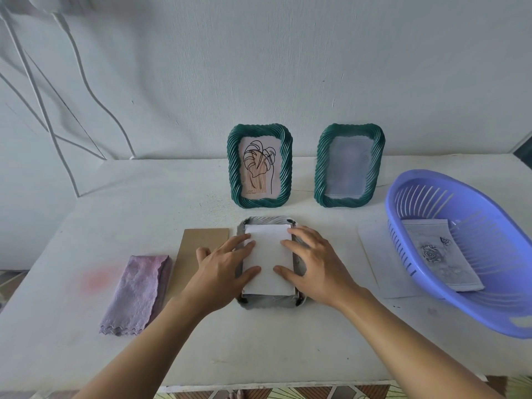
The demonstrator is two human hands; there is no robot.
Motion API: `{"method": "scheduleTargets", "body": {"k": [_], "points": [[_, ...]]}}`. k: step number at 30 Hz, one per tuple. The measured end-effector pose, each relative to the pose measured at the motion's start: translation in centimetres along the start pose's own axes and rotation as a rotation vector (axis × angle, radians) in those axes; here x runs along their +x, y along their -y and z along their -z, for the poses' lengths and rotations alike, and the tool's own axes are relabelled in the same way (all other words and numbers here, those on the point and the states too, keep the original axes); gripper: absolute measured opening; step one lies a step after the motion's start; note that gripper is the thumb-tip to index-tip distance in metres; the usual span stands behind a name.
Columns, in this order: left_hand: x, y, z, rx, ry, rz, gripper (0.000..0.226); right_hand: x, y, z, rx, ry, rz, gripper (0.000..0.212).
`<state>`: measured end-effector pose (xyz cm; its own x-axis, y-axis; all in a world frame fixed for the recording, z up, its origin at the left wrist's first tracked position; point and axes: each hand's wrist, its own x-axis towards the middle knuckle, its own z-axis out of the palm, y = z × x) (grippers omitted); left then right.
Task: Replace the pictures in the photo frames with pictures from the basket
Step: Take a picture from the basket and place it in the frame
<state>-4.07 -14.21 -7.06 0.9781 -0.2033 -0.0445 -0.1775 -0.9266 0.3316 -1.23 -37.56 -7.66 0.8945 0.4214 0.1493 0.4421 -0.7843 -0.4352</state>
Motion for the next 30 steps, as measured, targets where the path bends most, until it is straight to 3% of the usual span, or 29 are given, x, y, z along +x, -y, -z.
{"method": "scheduleTargets", "body": {"k": [12, 18, 23, 30], "points": [[-0.2, 0.6, 0.6, -0.003, -0.105, 0.016, 0.061, 0.1, -0.4, 0.3, 0.018, 0.006, -0.009, 0.059], [-1.7, 4.2, 4.3, -0.035, -0.393, 0.332, 0.033, 0.8, 0.7, -0.3, 0.047, -0.169, 0.044, 0.044], [-3.2, 6.8, 5.4, 0.064, -0.209, 0.487, 0.044, 3.1, 3.3, -1.1, 0.075, -0.249, 0.151, 0.032], [-4.0, 8.0, 4.6, 0.137, -0.073, 0.460, 0.066, 5.7, 8.3, -3.2, -0.100, 0.035, 0.236, 0.044]]}}
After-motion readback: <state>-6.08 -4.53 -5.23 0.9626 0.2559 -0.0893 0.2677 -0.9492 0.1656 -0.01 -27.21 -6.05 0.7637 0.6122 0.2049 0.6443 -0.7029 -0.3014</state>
